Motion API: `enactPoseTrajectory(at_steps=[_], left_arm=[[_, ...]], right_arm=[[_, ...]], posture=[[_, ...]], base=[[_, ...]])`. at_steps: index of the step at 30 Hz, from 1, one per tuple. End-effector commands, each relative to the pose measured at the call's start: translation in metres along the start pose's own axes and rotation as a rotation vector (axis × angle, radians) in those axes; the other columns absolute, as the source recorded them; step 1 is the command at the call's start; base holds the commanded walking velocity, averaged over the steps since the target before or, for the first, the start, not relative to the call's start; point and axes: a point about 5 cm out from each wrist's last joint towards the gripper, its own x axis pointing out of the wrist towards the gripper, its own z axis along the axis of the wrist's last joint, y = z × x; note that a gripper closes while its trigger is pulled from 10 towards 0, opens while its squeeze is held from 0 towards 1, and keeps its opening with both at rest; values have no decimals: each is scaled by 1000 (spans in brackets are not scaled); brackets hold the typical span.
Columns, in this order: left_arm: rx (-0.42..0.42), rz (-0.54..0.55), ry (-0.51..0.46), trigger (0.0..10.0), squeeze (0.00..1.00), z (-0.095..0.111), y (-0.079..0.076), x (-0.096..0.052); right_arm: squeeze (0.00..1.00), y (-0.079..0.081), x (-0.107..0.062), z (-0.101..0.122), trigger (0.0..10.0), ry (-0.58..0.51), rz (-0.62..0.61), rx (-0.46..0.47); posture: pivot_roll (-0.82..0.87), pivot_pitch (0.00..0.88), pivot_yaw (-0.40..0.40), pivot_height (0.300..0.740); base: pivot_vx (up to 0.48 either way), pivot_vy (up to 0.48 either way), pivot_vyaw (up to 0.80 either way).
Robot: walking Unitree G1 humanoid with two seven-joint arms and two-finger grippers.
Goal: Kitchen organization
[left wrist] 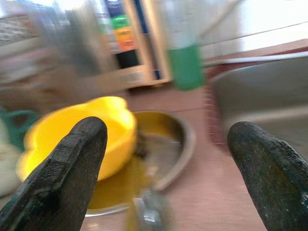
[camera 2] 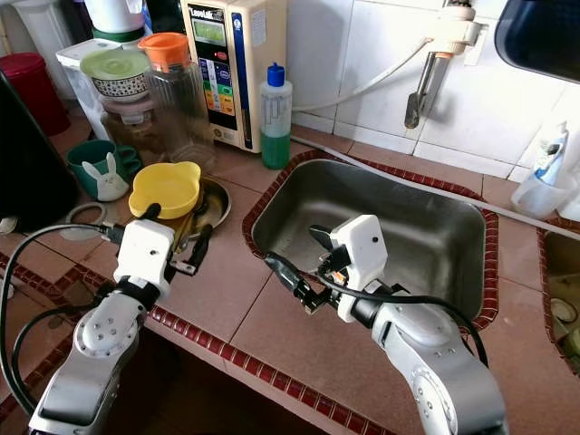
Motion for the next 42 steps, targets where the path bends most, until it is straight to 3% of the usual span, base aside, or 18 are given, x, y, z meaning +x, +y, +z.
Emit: enactPoseTrajectory(at_steps=[1,6,12,21,27,34,42], left_arm=[[-19,-55,-4,10000,0,0,-8,0],[-80,-124,32,10000,0,-7,-20,5],[-129,-101,60,10000,0,-11,-23,13],[-131,-76,125,10000,0,-28,-16,7],[-129,-70,149,10000,0,-34,-16,5],[-125,-64,145,10000,0,-33,-16,7],[-70,-18,88,10000,0,-21,-6,10]], right_arm=[[0,4,1,6,10000,-9,27,-23],[0,6,4,8,10000,-8,35,-37],[0,8,6,8,10000,-7,41,-50],[0,9,6,9,10000,-10,45,-53],[0,19,-1,8,10000,13,149,-23],[0,23,-5,5,10000,35,195,-7],[0,23,-3,5,10000,35,196,-14]], posture=[[105,42,-1,740],[100,42,0,740],[94,42,2,740],[94,49,3,740],[93,51,2,740],[93,49,0,740],[96,46,0,740]], base=[[0,0,0],[0,0,0],[0,0,0],[0,0,0],[0,0,0],[0,0,0],[0,0,0]])
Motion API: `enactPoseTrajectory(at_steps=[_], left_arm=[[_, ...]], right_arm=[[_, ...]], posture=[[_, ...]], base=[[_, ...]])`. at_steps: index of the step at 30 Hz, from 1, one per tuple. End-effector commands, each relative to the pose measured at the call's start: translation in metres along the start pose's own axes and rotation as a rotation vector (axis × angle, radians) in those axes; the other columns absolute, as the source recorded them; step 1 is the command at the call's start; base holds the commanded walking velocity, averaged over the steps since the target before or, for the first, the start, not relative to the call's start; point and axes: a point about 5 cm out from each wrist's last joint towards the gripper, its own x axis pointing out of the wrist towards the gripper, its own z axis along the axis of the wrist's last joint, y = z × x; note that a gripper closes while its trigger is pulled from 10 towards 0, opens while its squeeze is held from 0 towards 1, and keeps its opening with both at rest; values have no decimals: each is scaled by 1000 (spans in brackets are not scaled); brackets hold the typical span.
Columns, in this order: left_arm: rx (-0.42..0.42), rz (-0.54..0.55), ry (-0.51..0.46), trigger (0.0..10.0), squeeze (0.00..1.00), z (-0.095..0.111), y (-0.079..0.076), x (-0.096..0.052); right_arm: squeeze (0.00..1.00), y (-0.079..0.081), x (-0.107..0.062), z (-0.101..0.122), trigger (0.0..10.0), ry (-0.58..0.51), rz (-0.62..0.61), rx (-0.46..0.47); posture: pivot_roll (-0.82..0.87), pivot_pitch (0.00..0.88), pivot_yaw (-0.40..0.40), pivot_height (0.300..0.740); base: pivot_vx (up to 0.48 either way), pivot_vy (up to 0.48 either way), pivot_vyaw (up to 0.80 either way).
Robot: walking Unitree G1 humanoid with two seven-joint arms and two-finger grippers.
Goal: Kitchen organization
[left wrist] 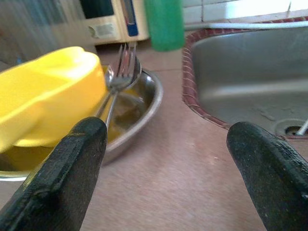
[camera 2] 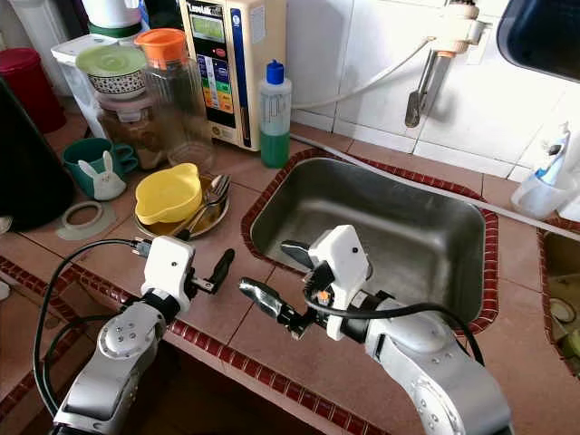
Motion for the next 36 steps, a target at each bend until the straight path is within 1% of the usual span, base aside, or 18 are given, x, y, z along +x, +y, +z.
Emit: enactPoseTrajectory(at_steps=[1,5,8,10,12,18,19,23,27,28,29,30,32,33,36], left_arm=[[17,15,-34,10000,0,9,3,2],[6,23,-108,10000,0,33,2,10],[-9,36,-130,10000,0,40,2,12],[3,30,-148,10000,0,44,1,11],[11,16,-124,10000,0,38,-2,9],[2,38,-29,10000,0,13,1,0],[2,38,-29,10000,0,13,1,0],[29,56,-5,10000,0,3,3,-4],[29,71,-2,10000,0,1,4,-3],[31,73,-9,10000,0,2,5,-2],[31,73,-9,10000,0,2,5,-2],[34,75,-16,10000,0,4,5,0],[33,76,-17,10000,0,4,5,1],[37,77,-11,10000,0,3,6,3],[29,81,-8,10000,0,3,9,11]], right_arm=[[0,2,-1,4,10000,-9,14,-20],[0,2,0,3,10000,-9,11,-21],[0,3,1,4,10000,-12,10,-19],[0,4,2,4,10000,-16,26,-1],[0,7,1,4,10000,-15,58,10],[0,15,-1,6,10000,-26,125,42],[0,15,-1,6,10000,-26,125,42],[0,16,-1,14,10000,-97,132,100],[0,15,0,17,10000,-113,133,116],[0,12,0,16,10000,-111,111,108],[0,12,0,16,10000,-111,111,108],[0,6,1,17,10000,-122,58,86],[0,2,1,18,10000,-136,12,66],[0,-3,3,20,10000,-160,-33,90],[0,-7,3,23,10000,-167,-56,95]], posture=[[97,45,-1,740],[99,40,1,740],[100,38,0,740],[102,37,0,740],[105,36,-1,740],[98,32,-3,740],[98,32,-3,740],[100,26,-9,740],[99,22,-14,740],[98,20,-15,740],[98,20,-15,740],[98,20,-15,740],[98,20,-15,740],[90,19,-16,740],[84,20,-15,740]], base=[[0,0,0],[0,0,0],[0,0,0],[0,0,0],[0,0,0],[0,0,0],[0,0,0],[0,0,0],[0,0,0],[0,0,0],[0,0,0],[0,0,0],[0,0,0],[0,0,0],[0,0,0]])
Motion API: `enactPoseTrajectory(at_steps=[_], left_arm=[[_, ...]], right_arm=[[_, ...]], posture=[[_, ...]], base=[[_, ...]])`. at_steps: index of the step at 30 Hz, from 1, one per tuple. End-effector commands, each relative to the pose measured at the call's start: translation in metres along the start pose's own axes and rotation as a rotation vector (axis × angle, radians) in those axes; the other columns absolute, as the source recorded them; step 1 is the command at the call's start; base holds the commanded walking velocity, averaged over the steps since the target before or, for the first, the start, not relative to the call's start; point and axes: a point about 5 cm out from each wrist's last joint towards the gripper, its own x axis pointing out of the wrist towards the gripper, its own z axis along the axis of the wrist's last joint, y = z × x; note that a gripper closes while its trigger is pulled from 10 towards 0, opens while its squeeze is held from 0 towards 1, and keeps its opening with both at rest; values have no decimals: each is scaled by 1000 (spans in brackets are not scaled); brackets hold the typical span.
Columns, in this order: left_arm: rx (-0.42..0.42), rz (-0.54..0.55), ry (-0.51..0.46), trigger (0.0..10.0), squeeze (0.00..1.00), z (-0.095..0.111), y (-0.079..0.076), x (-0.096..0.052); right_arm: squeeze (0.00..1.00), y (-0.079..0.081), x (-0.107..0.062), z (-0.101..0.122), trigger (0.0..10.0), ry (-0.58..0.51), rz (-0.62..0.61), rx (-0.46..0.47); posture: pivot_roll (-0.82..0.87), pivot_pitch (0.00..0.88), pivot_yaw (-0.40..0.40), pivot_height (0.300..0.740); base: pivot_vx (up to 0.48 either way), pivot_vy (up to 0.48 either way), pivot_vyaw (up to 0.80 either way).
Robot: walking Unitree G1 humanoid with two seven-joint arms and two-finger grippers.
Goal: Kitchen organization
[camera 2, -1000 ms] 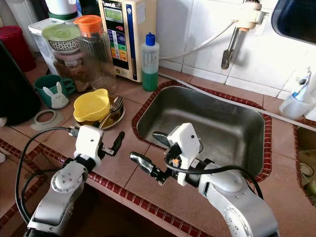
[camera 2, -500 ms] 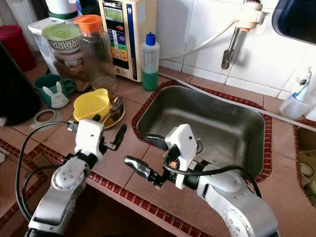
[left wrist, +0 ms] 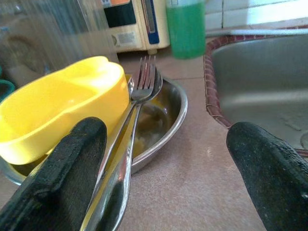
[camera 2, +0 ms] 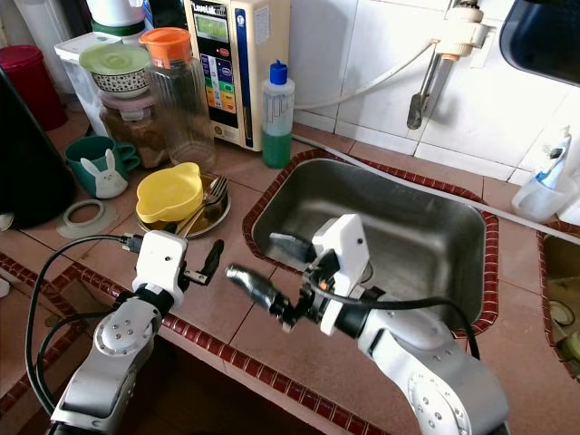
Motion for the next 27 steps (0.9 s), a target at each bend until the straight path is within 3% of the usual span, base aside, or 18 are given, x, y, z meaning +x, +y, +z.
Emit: enactPoseTrajectory(at_steps=[1,15,27], left_arm=[[-2,14,2,10000,0,0,3,4],[-40,-21,-6,10000,0,3,-2,15],[-101,-12,117,10000,0,-16,-4,12]], right_arm=[[0,-4,-2,2,10000,3,-20,-7],[0,-2,-6,-5,10000,37,-29,-16],[0,-2,-6,-4,10000,41,-27,-25]], posture=[[84,20,-15,740],[73,23,-7,740],[72,28,-6,740]], base=[[0,0,0],[0,0,0],[0,0,0]])
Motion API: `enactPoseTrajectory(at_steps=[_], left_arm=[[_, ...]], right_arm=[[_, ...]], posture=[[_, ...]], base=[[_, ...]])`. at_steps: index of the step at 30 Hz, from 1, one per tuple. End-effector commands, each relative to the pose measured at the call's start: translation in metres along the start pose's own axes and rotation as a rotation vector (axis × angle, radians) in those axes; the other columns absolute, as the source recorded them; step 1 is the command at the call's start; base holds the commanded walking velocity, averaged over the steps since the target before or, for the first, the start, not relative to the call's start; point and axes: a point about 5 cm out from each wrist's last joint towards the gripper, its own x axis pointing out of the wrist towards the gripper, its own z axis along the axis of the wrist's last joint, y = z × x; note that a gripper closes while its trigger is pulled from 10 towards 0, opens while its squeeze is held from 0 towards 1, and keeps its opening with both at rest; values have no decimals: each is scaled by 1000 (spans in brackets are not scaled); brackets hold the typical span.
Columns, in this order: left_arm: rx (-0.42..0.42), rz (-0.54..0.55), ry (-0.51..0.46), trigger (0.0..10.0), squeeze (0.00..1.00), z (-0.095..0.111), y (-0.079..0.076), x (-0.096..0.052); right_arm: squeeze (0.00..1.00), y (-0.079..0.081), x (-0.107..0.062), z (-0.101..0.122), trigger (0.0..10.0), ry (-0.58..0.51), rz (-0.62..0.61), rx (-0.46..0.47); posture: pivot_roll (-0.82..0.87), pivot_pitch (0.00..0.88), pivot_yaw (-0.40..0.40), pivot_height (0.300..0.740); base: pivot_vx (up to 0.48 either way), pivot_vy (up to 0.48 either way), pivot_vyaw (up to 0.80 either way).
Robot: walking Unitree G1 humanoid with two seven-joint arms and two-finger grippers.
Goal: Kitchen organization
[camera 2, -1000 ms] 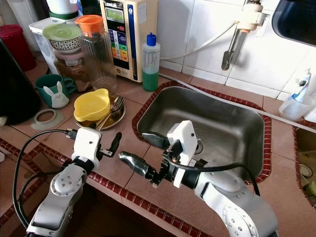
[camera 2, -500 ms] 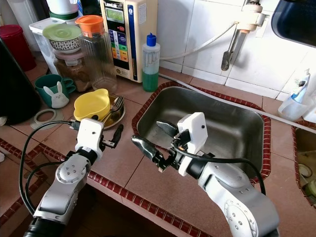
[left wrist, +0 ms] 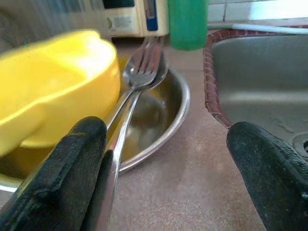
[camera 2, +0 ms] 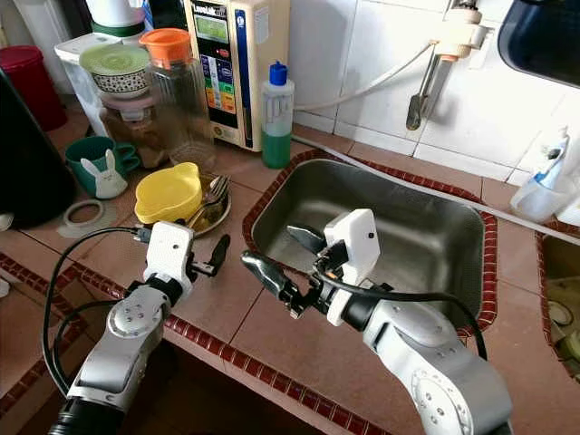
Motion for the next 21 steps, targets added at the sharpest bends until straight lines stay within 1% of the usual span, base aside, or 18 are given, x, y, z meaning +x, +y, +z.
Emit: enactPoseTrajectory(at_steps=[1,7,12,14,16,20,21], left_arm=[[-13,-4,62,10000,0,-10,-2,0],[-27,-19,62,10000,0,-8,-6,3],[-42,-29,48,10000,0,0,-11,8],[-52,-31,26,10000,0,8,-12,11],[-53,-32,18,10000,0,11,-13,11],[-36,-38,-29,10000,0,23,-14,10],[-16,-44,-39,10000,0,24,-14,9]], right_arm=[[0,1,0,3,10000,-3,1,-23],[0,1,0,3,10000,-2,-1,-28],[0,2,0,3,10000,-1,-2,-31],[0,2,1,3,10000,0,-3,-35],[0,2,1,3,10000,0,-3,-35],[0,1,1,3,10000,-1,-5,-37],[0,1,1,3,10000,-1,-5,-37]], posture=[[72,28,-6,740],[68,29,-3,740],[68,29,-3,740],[67,29,-3,740],[67,29,-3,740],[71,30,-3,740],[73,30,-2,740]], base=[[0,0,0],[0,0,0],[0,0,0],[0,0,0],[0,0,0],[0,0,0],[0,0,0]])
